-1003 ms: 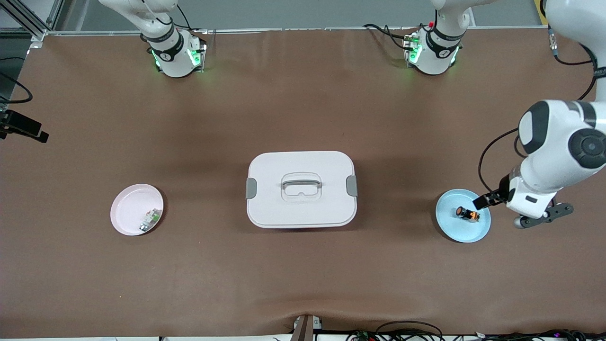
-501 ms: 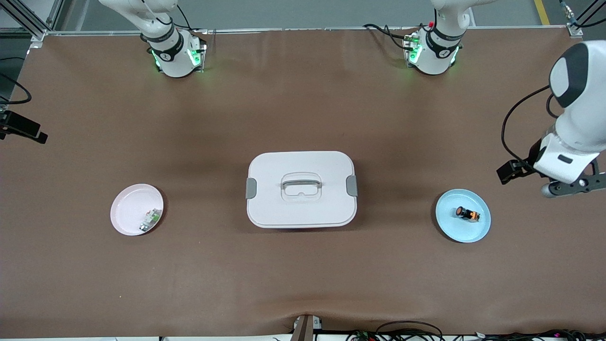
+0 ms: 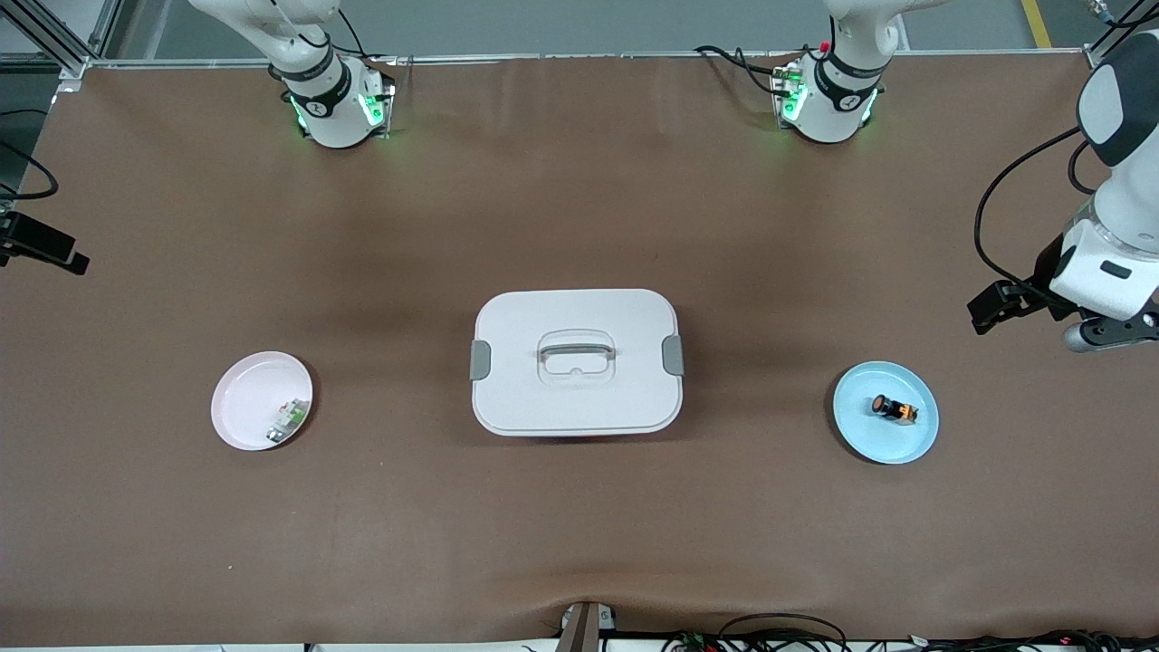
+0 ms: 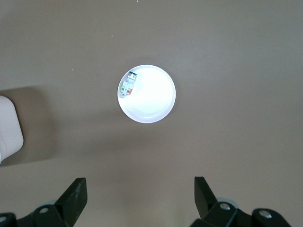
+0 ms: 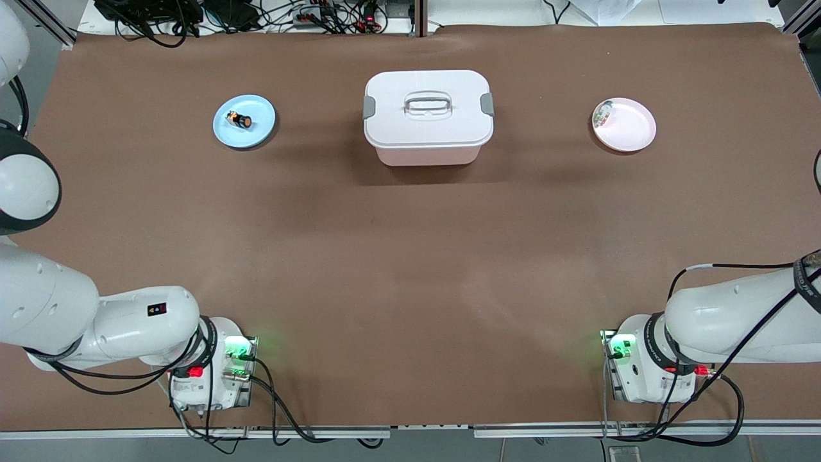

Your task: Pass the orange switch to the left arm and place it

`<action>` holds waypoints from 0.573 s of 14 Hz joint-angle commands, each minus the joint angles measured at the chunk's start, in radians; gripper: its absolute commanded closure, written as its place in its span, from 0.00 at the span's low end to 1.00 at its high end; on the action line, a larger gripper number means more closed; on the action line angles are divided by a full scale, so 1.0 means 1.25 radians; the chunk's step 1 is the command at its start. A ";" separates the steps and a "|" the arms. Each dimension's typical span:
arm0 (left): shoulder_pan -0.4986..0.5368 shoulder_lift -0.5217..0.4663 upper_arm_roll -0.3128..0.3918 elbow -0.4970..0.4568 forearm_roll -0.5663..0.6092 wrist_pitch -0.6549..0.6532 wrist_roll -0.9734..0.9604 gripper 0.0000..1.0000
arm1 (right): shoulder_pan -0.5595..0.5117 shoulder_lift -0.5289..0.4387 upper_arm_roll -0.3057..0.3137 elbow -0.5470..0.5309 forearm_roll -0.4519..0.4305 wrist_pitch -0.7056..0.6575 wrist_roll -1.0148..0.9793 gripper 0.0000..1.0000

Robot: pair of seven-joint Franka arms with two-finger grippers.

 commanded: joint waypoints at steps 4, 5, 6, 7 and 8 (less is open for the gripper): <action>0.048 -0.072 -0.002 -0.001 -0.076 -0.065 0.119 0.00 | -0.006 0.004 0.004 0.010 0.001 -0.002 0.011 0.00; 0.048 -0.077 0.003 -0.001 -0.092 -0.066 0.137 0.00 | -0.006 0.003 0.004 0.010 0.001 -0.002 0.011 0.00; 0.043 -0.077 0.007 -0.001 -0.097 -0.066 0.141 0.00 | -0.006 0.004 0.004 0.010 0.001 -0.002 0.011 0.00; 0.023 -0.077 0.018 -0.001 -0.098 -0.066 0.140 0.00 | -0.007 0.003 0.004 0.010 0.001 -0.002 0.011 0.00; -0.011 -0.077 0.059 -0.001 -0.098 -0.066 0.140 0.00 | -0.007 0.004 0.004 0.010 0.001 -0.002 0.011 0.00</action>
